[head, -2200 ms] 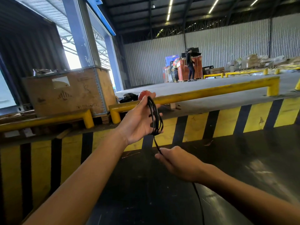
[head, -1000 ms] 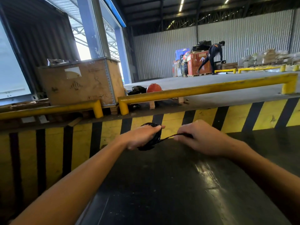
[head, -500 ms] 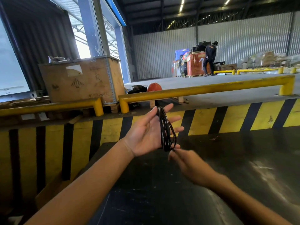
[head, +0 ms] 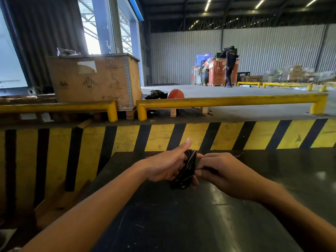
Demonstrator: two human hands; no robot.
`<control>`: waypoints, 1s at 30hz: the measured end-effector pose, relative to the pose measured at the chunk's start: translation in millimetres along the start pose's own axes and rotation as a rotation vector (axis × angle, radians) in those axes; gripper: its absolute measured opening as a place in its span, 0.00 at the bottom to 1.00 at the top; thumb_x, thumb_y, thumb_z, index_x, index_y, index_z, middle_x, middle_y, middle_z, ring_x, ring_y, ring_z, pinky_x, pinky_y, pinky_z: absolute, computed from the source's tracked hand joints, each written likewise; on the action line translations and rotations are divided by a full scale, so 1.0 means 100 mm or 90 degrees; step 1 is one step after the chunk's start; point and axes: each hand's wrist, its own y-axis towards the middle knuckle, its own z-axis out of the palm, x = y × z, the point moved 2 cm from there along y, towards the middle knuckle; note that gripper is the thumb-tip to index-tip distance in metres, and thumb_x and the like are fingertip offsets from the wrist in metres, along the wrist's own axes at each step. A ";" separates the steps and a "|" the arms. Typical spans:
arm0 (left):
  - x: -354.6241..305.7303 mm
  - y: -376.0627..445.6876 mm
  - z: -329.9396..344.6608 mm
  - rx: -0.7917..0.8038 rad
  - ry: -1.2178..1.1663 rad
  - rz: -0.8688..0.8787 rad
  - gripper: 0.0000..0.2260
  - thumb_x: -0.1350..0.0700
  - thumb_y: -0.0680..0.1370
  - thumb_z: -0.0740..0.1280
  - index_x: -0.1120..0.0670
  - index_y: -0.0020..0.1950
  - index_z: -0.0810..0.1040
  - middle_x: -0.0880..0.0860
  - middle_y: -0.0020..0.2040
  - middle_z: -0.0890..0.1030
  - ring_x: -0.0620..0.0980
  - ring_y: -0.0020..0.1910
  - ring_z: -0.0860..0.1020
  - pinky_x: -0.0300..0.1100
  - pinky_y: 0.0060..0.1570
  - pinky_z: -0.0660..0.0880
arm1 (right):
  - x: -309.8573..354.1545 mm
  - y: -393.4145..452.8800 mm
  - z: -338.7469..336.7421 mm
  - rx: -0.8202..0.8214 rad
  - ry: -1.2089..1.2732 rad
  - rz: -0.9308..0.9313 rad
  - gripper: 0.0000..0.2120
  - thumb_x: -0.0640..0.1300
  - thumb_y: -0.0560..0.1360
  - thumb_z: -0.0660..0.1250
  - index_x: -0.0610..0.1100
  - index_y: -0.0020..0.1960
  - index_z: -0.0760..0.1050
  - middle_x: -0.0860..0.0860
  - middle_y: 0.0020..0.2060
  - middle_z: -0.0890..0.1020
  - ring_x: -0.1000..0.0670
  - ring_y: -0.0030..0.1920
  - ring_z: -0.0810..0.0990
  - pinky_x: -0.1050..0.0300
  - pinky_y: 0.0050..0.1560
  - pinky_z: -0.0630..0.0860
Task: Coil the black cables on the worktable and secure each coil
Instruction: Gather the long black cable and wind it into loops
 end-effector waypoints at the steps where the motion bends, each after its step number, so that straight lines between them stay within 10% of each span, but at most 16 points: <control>1: 0.04 -0.01 0.00 0.011 -0.002 0.002 0.31 0.33 0.76 0.43 0.51 0.60 0.74 0.56 0.49 0.83 0.52 0.53 0.81 0.54 0.64 0.68 | 0.01 -0.01 0.02 -0.042 0.005 0.007 0.05 0.48 0.76 0.62 0.53 0.44 0.76 0.64 0.38 0.72 0.64 0.42 0.74 0.71 0.41 0.69; 8: 0.37 -0.01 0.23 0.047 0.042 0.008 0.33 0.31 0.74 0.44 0.57 0.43 0.74 0.47 0.23 0.70 0.45 0.22 0.69 0.43 0.33 0.70 | 0.03 -0.22 0.48 -0.150 0.363 0.178 0.09 0.50 0.73 0.66 0.44 0.46 0.77 0.51 0.55 0.77 0.49 0.50 0.81 0.53 0.48 0.80; 20: 1.03 0.29 0.17 0.134 -0.137 -0.131 0.30 0.30 0.75 0.48 0.54 0.30 0.69 0.46 0.18 0.61 0.43 0.16 0.57 0.36 0.22 0.59 | -0.13 -0.41 1.29 -0.242 0.597 0.366 0.07 0.41 0.76 0.64 0.41 0.49 0.80 0.39 0.45 0.83 0.40 0.50 0.81 0.48 0.54 0.76; 26: 1.31 0.55 0.45 -0.145 0.041 -0.127 0.26 0.36 0.77 0.55 0.53 0.29 0.71 0.46 0.20 0.66 0.45 0.19 0.64 0.40 0.26 0.65 | -0.21 -0.71 1.68 -0.364 0.613 0.508 0.05 0.39 0.75 0.66 0.40 0.44 0.80 0.49 0.35 0.81 0.57 0.36 0.78 0.66 0.37 0.73; 30: 1.53 0.78 0.63 -0.308 0.345 -0.019 0.26 0.42 0.79 0.56 0.55 0.27 0.73 0.51 0.25 0.73 0.48 0.26 0.73 0.47 0.36 0.74 | -0.28 -0.97 2.05 -0.384 0.645 0.644 0.07 0.41 0.75 0.66 0.44 0.40 0.81 0.49 0.35 0.81 0.52 0.38 0.78 0.58 0.39 0.73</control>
